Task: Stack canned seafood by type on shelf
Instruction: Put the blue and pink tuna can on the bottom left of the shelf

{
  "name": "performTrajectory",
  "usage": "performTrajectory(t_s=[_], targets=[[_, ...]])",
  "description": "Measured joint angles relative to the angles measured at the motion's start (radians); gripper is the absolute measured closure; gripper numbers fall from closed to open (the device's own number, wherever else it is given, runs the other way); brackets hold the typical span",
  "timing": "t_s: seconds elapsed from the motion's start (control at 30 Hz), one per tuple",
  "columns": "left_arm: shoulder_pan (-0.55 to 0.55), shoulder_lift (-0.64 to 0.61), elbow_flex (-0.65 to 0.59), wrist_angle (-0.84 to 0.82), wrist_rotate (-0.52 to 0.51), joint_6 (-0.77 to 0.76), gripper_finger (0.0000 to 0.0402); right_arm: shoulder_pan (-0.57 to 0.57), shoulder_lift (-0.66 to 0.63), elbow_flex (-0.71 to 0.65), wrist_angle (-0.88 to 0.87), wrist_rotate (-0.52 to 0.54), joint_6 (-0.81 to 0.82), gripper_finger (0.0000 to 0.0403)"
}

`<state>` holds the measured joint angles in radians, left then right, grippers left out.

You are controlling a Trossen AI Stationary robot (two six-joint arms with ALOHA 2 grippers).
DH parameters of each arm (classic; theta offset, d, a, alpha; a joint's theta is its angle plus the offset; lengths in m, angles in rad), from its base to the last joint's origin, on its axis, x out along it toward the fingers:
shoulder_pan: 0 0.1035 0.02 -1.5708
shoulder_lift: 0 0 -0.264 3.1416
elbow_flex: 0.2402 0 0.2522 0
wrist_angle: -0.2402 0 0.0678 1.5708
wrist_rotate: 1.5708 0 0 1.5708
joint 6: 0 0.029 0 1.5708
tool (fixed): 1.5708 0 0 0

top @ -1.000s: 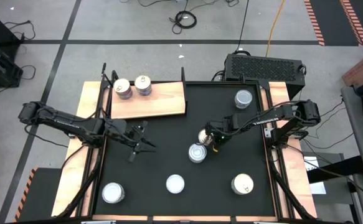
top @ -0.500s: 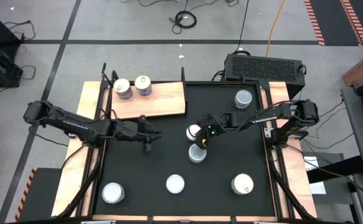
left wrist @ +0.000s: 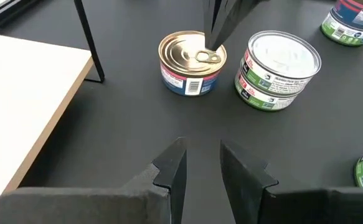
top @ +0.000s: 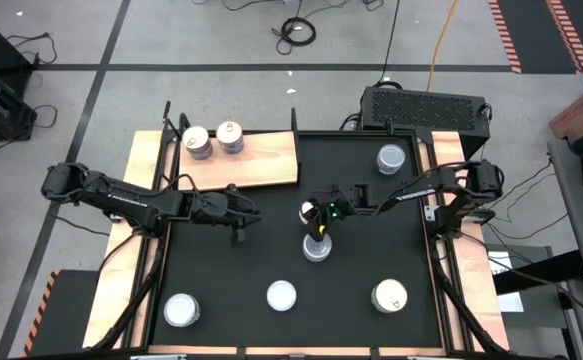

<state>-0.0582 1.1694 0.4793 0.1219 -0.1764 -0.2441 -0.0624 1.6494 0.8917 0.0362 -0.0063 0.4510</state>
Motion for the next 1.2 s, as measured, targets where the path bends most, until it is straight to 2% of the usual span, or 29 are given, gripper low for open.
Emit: performTrajectory(t_s=[0.17, 0.23, 0.37, 0.43, 0.83, 0.97, 1.2], targets=[[0.000, 0.000, 0.000, -0.002, -0.004, 0.015, 0.0304, -0.001, -0.066, 0.001, -0.138, 0.044, 0.030, 0.0403], [0.000, 0.000, 0.000, -0.002, -0.004, 0.016, 0.0304, -0.002, -0.094, 0.001, -0.250, 0.125, 0.069, 0.0403], [0.000, 0.000, 0.000, -0.004, -0.005, 0.016, 0.0304, -0.003, -0.122, 0.001, -0.453, 0.355, 0.202, 0.0403], [0.000, 0.000, 0.000, -0.004, -0.006, 0.017, 0.0304, -0.003, -0.113, 0.000, -0.488, 0.401, 0.253, 0.0403], [-0.002, 0.015, 0.000, -0.014, -0.007, 0.023, 0.0304, 0.042, 0.054, 0.000, -0.403, 0.393, 0.384, 0.0403], [0.002, 0.048, 0.000, -0.007, -0.007, 0.024, 0.0304, 0.075, 0.085, 0.000, -0.325, 0.390, 0.394, 0.0403], [0.025, 0.116, 0.000, 0.009, -0.007, -0.029, 0.0304, 0.084, 0.153, 0.000, -0.086, 0.324, 0.322, 0.0403]])
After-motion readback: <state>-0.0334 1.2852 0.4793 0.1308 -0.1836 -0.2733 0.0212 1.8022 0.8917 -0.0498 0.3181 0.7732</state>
